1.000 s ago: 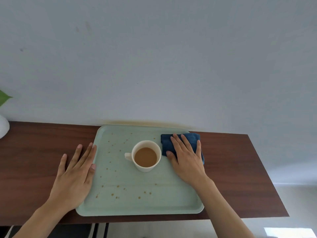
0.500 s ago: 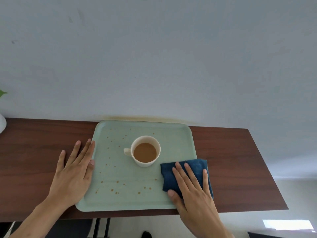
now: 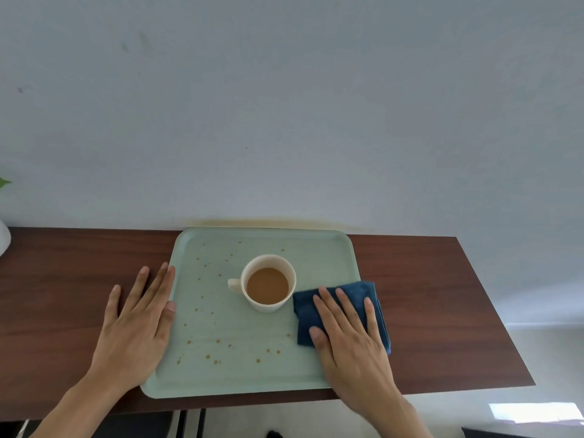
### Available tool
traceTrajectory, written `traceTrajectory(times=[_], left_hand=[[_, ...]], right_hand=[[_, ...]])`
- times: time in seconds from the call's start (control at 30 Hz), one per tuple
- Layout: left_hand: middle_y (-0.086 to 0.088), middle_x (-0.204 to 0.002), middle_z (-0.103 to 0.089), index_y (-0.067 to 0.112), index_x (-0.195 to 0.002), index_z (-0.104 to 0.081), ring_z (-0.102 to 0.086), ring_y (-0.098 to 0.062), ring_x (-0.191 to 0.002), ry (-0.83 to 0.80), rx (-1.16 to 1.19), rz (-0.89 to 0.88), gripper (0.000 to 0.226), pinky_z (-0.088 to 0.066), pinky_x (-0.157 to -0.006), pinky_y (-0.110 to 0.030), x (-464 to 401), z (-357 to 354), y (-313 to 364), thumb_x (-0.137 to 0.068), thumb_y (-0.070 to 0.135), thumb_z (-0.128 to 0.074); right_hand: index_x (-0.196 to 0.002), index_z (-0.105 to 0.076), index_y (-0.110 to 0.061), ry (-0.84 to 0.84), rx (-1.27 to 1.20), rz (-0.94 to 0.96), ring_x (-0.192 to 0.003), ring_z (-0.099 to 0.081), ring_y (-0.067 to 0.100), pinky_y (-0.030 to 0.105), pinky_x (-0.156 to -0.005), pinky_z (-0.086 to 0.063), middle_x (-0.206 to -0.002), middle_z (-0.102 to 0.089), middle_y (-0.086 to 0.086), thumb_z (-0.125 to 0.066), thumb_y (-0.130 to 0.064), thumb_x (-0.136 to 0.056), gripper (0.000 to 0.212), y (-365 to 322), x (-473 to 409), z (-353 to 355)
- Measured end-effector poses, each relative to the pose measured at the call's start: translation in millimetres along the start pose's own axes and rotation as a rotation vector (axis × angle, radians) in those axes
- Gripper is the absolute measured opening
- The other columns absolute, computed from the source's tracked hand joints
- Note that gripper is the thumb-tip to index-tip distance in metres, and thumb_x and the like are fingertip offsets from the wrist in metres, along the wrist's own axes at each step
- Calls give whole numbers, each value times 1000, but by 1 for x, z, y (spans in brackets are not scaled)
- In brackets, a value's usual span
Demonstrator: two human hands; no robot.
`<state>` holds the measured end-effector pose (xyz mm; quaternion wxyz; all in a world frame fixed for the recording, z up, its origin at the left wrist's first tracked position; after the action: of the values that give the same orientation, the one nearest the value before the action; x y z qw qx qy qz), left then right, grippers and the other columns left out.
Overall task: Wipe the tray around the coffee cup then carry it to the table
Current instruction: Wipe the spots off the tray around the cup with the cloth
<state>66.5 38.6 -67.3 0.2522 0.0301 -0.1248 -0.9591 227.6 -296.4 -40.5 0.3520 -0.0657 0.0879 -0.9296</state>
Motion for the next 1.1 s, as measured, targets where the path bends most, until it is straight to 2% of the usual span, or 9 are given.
traceTrajectory(times=[0.17,0.4,0.57,0.8,1.0,1.1], left_hand=[[12,-170,-11,33,-163,0,3,-10,-158,2,-7,1,62,-5,-128,-54,0,1,1,-103,48,-9],[12,-170,-8,34,-162,3,6,-10,-157,-1,-16,-1,62,-4,-128,-54,0,2,1,-103,47,-10],[12,-171,-6,35,-162,5,8,-9,-157,-7,-13,1,63,-3,-128,-54,0,2,1,-102,47,-9],[13,-170,-4,35,-162,6,9,-8,-157,2,1,2,63,-2,-128,-53,1,3,2,-102,46,-8],[13,-170,-7,35,-162,2,6,-9,-157,8,10,0,62,-4,-128,-54,1,2,2,-102,46,-9],[13,-170,-9,34,-162,1,4,-10,-158,15,12,-2,62,-5,-128,-54,1,2,1,-102,45,-10]], right_hand=[[-163,-21,-31,27,-38,-31,-159,1,6,47,-127,12,-172,-14,-16,-15,-53,-108,59,15,-62,9],[-164,-18,-28,14,-48,-39,-159,2,9,49,-128,9,-173,-15,-13,-17,-51,-109,60,22,-108,18],[-164,-18,-28,19,-59,-26,-159,2,9,48,-128,12,-173,-14,-12,-18,-50,-109,59,20,-86,15],[-164,-14,-35,25,-38,11,-158,7,2,47,-127,9,-171,-7,-20,-14,-55,-109,59,11,5,1],[-154,-44,-29,84,69,98,-153,-28,13,54,-119,-20,-162,-41,-12,-24,-57,-106,59,14,58,-15],[-152,-49,-29,75,87,82,-152,-31,13,54,-118,-21,-160,-45,-12,-22,-56,-107,59,10,55,-13]])
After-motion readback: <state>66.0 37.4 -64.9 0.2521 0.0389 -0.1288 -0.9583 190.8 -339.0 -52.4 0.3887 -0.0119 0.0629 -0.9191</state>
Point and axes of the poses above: each hand's wrist, its own x-axis away from the middle knuckle, its own z-axis out of the back of the hand, y = z × x, the point moved 2 cm from there along -x, towards the middle knuckle
